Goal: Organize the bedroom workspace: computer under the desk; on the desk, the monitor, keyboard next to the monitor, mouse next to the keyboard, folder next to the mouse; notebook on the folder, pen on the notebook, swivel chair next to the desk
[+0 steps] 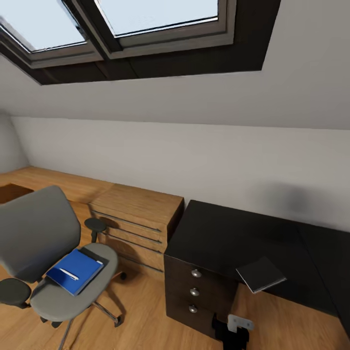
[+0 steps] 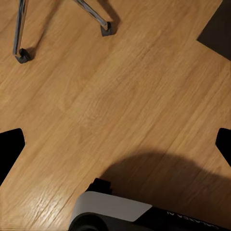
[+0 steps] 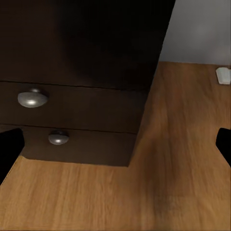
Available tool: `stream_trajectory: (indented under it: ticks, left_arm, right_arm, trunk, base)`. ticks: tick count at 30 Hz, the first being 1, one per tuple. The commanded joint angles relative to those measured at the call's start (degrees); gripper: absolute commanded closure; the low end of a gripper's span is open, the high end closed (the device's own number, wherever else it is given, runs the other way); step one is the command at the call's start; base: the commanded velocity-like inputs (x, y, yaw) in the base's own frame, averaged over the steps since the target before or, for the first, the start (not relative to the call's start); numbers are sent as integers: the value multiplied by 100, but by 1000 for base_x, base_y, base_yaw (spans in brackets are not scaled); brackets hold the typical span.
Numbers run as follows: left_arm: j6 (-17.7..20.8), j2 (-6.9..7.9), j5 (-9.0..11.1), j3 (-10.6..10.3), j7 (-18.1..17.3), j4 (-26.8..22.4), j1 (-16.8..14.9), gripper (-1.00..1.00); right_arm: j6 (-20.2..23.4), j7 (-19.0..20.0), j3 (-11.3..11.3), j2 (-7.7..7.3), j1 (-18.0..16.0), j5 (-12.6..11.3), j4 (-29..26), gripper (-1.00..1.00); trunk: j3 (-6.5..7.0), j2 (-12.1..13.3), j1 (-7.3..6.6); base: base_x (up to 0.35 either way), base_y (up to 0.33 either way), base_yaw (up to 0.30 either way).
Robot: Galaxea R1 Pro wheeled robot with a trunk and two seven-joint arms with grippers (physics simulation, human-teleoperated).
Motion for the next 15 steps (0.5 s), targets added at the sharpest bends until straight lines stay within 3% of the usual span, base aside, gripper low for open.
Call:
stream_trajectory:
  ticks: [1, 15]
  left_arm:
    - [26, 6, 19, -17, 41, -15, -2, -100]
    - [26, -3, 10, -15, 41, -7, -1, -100]
  right_arm:
    - [-42, 29, -23, 0, -5, -23, 13, -100]
    - [-46, 354, -16, -68, 53, 11, 4, -100]
  trunk:
    - [-6, -6, 1]
    - [-6, -6, 1]
  base:
    - [0, 0, 118]
    - [0, 0, 15]
